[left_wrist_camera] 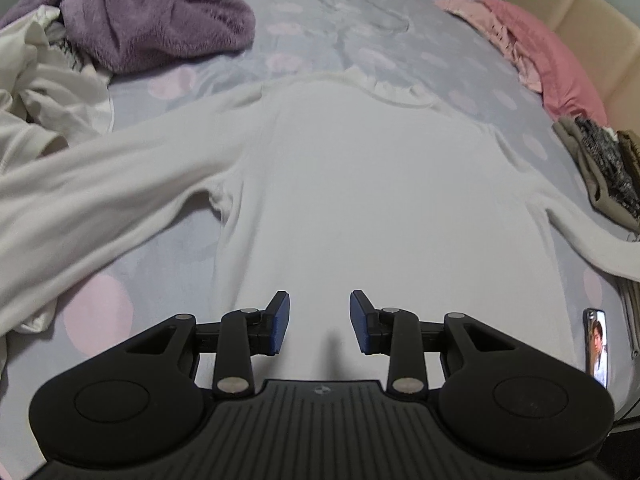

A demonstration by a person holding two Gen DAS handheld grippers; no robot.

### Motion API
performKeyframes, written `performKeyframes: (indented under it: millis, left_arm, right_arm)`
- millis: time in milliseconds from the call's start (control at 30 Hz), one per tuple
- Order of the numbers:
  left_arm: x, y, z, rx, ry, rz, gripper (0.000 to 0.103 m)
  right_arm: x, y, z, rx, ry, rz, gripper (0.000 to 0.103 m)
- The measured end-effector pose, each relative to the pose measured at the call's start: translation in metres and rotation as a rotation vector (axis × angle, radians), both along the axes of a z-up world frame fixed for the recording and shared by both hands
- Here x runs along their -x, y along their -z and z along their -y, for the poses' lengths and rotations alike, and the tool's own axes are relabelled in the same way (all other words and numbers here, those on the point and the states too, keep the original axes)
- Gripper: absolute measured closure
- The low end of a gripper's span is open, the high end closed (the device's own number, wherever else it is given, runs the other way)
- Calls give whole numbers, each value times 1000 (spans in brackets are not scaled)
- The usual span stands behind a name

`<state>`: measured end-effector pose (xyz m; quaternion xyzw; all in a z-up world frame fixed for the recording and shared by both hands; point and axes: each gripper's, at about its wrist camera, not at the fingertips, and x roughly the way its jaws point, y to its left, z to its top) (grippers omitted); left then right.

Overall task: Fold clothes
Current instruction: 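Open both grippers and release the hem onto the sheet, then grasp the sleeve cuff with the right gripper and lift it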

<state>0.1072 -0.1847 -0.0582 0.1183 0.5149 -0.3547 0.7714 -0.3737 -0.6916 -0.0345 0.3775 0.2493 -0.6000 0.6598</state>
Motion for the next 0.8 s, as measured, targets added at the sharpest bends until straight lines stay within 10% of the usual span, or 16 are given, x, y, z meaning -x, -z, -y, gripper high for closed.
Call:
performKeyframes:
  millis: [333, 433, 500, 800]
  left_arm:
    - [-2, 13, 14, -33, 20, -22, 72]
    - [-1, 15, 16, -40, 26, -23, 72]
    - [0, 16, 16, -40, 26, -22, 72]
    - [1, 11, 15, -36, 23, -3, 72]
  right_arm:
    - [15, 24, 25, -31, 80, -25, 67]
    - [12, 24, 25, -11, 59, -32, 95]
    - [8, 19, 23, 9, 48, -39, 96]
    - [-53, -28, -22, 176, -163, -16, 97]
